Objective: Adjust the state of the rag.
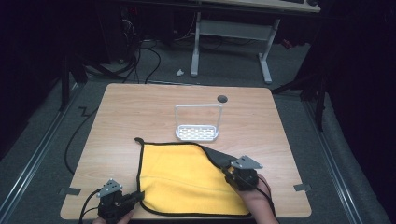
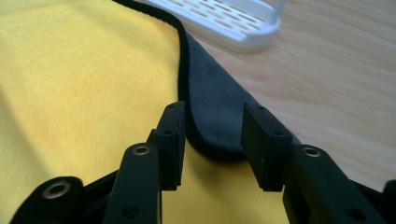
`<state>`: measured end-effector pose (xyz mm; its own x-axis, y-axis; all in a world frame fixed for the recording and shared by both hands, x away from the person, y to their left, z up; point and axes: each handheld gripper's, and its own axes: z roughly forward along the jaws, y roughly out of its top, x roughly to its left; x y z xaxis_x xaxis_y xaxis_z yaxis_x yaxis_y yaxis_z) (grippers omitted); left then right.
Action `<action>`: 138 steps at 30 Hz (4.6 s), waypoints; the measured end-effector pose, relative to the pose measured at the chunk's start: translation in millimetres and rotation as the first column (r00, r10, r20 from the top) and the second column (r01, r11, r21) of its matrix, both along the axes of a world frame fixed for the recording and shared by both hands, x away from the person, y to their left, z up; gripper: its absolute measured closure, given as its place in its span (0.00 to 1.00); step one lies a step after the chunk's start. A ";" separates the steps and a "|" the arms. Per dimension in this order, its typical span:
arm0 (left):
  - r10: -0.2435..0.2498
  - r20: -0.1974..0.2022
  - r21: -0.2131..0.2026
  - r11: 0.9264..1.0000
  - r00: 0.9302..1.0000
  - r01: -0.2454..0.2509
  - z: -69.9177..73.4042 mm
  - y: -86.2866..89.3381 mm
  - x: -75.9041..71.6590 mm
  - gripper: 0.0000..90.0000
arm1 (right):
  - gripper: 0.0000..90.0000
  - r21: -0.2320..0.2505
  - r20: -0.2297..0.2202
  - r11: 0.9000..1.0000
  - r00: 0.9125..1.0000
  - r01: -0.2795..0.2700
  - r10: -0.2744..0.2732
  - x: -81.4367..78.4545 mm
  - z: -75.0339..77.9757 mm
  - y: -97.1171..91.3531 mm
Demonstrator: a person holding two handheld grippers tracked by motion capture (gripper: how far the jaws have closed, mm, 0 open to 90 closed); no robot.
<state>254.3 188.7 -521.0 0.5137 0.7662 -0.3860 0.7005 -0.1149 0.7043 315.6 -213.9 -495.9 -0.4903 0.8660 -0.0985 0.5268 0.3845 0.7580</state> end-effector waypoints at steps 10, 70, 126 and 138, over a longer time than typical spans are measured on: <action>0.005 0.007 0.003 1.000 1.000 -0.005 0.0 4.9 4.3 0.93 | 0.95 -0.078 -0.093 0.997 0.995 0.018 -0.026 17.7 -21.6 7.6; -0.105 0.111 0.187 0.979 0.988 0.083 -2.9 -47.0 131.5 0.77 | 1.00 -0.100 -0.075 0.985 0.986 0.143 -0.151 -19.1 -19.5 -78.9; 0.005 0.099 0.124 0.992 0.995 -0.018 -15.3 -53.8 173.1 0.90 | 0.89 0.010 -0.111 0.878 0.872 -0.479 0.477 -48.4 -30.9 208.7; 0.011 0.091 0.120 0.993 0.996 -0.022 -15.4 -53.5 173.5 0.90 | 0.53 0.039 -0.111 0.892 0.885 -0.451 0.452 -49.3 -34.0 210.2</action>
